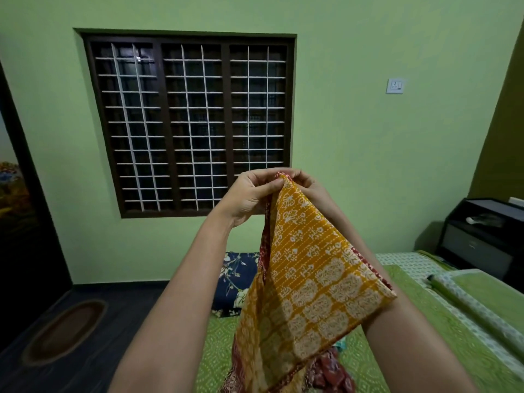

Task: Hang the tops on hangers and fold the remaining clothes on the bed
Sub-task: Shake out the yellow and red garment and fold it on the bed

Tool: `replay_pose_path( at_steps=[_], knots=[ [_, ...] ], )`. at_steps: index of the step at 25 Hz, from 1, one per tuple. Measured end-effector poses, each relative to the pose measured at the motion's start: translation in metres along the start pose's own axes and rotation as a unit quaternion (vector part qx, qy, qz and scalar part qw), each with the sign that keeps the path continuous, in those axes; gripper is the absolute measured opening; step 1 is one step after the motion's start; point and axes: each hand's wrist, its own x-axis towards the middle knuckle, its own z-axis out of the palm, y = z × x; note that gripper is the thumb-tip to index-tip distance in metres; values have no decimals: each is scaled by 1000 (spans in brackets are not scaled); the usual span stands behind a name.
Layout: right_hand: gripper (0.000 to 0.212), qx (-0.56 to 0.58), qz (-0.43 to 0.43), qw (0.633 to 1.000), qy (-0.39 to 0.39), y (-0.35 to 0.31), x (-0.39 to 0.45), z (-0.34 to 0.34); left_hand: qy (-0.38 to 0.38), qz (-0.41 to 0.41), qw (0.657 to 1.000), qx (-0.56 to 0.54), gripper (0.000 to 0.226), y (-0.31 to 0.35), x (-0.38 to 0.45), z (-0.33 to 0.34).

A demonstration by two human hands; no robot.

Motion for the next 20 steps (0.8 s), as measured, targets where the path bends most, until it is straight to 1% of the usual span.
replay_pose_path(
  at_steps=[2, 4, 6, 7, 8, 10, 12, 14, 15, 16, 18, 20],
  knots=[
    [6, -61, 23, 998, 4, -3, -5, -5, 19, 15, 1000, 12, 14, -5, -1, 0],
    [13, -70, 32, 997, 22, -6, -14, -11, 73, 28, 997, 16, 10, -13, -1, 0],
    [15, -49, 49, 997, 36, -13, -27, -18, 132, 34, 989, 56, 9, -25, 3, -5],
    [15, -66, 62, 995, 29, -15, -35, -23, 160, 36, 983, 86, 9, -30, 5, -8],
    [17, -117, 74, 990, 11, -17, -43, -29, 183, 38, 975, 120, 10, -35, 8, -12],
    [22, -264, 86, 960, -33, -14, -55, -39, 204, 40, 958, 196, 11, -43, 14, -19],
    [28, -406, 97, 907, -54, -2, -62, -47, 220, 46, 943, 246, 11, -47, 17, -22],
    [34, -498, 120, 856, -63, 13, -66, -51, 237, 48, 937, 254, 9, -47, 15, -23],
    [36, -513, 124, 847, -55, 19, -69, -52, 231, 41, 935, 265, 8, -47, 13, -26],
    [37, -508, 119, 852, -36, 21, -71, -53, 211, 26, 932, 295, 8, -46, 10, -31],
    [37, -490, 97, 866, 15, 20, -73, -56, 122, -14, 918, 377, 13, -46, 0, -48],
    [32, -517, 82, 851, 36, 15, -70, -54, 16, -46, 898, 437, 17, -44, -12, -63]
  ],
)
